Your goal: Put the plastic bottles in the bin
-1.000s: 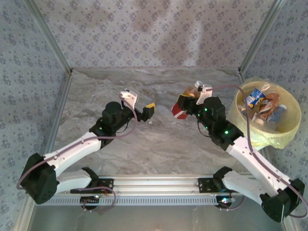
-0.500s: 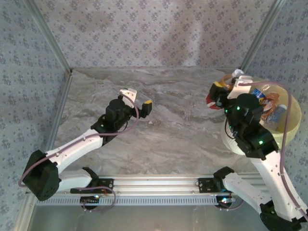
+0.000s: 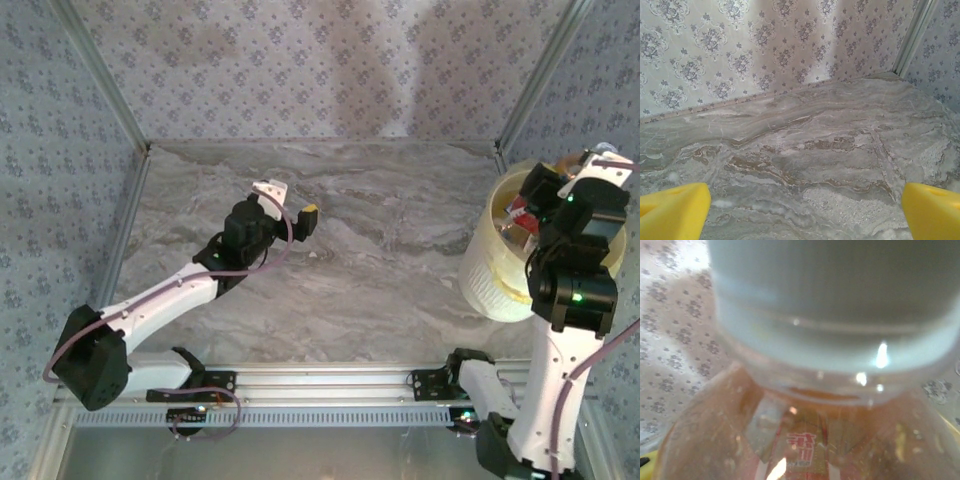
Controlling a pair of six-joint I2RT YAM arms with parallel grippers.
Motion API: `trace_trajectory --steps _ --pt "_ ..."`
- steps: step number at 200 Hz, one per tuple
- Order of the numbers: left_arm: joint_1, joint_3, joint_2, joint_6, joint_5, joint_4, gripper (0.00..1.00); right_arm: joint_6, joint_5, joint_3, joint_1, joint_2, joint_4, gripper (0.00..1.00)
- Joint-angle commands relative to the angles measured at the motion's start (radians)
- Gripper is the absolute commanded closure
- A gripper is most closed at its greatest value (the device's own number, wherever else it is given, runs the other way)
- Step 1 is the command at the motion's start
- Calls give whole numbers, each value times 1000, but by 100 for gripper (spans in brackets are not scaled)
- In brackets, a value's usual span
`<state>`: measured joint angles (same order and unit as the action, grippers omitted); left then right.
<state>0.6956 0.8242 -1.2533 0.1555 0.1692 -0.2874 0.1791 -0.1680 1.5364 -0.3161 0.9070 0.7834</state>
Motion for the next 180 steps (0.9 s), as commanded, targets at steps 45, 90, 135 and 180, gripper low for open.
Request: trace_trajectory --steps 45,90,135,180 --pt "-10 75 -30 11 -23 39 2 340 425 -155 -320 13 -115 51" --pt "-10 86 -11 -3 -26 75 2 375 294 -240 -325 -48 -38 35" --pt "-18 79 12 -15 -25 88 2 292 150 -226 -327 -83 53 11" --pt "-25 66 11 3 -27 72 2 207 65 -113 -321 -50 134 0"
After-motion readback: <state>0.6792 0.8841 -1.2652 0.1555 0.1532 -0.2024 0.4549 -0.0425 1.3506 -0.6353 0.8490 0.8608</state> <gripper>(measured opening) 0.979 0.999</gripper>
